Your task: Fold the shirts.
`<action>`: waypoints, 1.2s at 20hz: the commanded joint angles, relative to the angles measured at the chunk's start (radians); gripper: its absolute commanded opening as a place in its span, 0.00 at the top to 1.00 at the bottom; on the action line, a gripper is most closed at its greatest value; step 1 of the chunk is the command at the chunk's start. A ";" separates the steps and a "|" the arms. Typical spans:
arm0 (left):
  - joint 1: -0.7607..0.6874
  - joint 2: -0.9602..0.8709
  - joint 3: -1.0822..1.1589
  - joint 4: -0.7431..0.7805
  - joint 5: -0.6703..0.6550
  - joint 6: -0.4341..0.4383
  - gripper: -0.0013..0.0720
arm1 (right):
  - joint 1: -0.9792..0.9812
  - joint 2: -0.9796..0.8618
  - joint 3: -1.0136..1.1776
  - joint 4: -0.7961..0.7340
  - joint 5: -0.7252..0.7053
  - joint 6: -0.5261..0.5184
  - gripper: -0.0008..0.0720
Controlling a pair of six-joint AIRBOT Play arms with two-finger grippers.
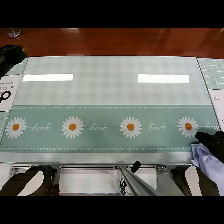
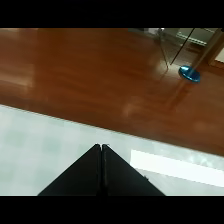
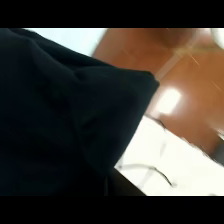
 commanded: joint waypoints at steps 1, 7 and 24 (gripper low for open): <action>0.000 -0.004 0.000 0.002 0.027 0.050 0.95 | -0.001 0.070 -0.183 -0.195 0.003 -0.035 0.95; 0.001 -0.004 0.000 0.002 0.027 0.053 0.95 | -0.001 0.178 -0.462 -0.201 0.006 -0.072 0.91; -0.018 -0.144 0.139 0.067 -0.579 -0.063 0.74 | 0.275 -0.469 0.361 0.519 -0.364 -0.121 0.24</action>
